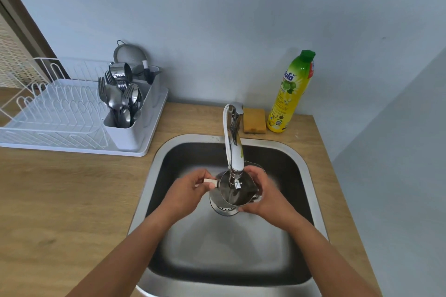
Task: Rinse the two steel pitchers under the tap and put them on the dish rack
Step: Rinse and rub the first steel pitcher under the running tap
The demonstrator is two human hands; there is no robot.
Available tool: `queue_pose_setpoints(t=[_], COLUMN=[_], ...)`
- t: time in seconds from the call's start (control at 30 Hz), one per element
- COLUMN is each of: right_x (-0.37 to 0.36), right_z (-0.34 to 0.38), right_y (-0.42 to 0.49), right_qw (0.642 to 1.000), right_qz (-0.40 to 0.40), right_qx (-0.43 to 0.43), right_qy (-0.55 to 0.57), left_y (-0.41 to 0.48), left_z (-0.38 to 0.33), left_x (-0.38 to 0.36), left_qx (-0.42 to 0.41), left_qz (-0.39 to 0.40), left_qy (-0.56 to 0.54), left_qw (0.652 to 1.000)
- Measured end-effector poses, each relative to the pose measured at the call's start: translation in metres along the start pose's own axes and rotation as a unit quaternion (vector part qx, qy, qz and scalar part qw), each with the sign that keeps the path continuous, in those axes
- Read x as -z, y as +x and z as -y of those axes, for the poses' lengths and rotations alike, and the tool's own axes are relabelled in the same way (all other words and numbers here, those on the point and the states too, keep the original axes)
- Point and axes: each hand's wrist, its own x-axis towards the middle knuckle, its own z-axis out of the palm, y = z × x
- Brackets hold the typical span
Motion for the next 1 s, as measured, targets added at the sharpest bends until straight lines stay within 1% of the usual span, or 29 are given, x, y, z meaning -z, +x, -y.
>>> queue_pose_setpoints(t=[0.1,0.17,0.2,0.27,0.33,0.4,0.53,0.7,0.83,0.93,1.0], right_x=[-0.009,-0.011,-0.01,-0.004,0.002,0.004,-0.002,0.008,0.003,0.005,0.006], right_z=[-0.004,-0.007,-0.007,-0.006,-0.005,-0.005,-0.008,-0.005,-0.002,-0.004,-0.006], right_y=[0.002,0.001,0.0,-0.002,-0.002,-0.001,0.005,0.008,0.011,0.013,0.014], right_qw=[0.995,0.991,0.989,0.988,0.99,0.992,0.992,0.988,0.989,0.987,0.986], right_qz=[0.034,0.057,0.069,0.088,0.094,0.078,0.072,0.101,0.091,0.115,0.115], right_qx=[-0.032,-0.053,-0.062,-0.075,-0.078,-0.083,-0.092,-0.107,-0.107,-0.112,-0.117], right_qy=[0.084,0.111,0.113,0.097,0.068,0.045,0.04,0.044,0.044,0.031,0.037], left_y=[-0.002,-0.001,0.0,-0.001,-0.005,-0.009,-0.008,-0.006,-0.003,-0.002,-0.002], left_z=[-0.008,-0.009,-0.007,-0.001,0.007,0.015,0.025,0.021,0.023,0.027,0.027], left_x=[0.01,0.012,0.013,0.012,0.006,-0.002,-0.007,-0.009,-0.008,-0.006,-0.007], left_qx=[-0.012,0.002,0.02,0.078,0.126,0.134,0.134,0.145,0.145,0.155,0.157], left_qz=[-0.004,0.007,0.02,0.069,0.117,0.128,0.095,0.116,0.086,0.101,0.113], left_qy=[0.107,0.13,0.106,-0.012,-0.113,-0.15,-0.166,-0.164,-0.17,-0.154,-0.155], left_qw=[0.994,0.991,0.994,0.994,0.979,0.971,0.972,0.969,0.971,0.97,0.969])
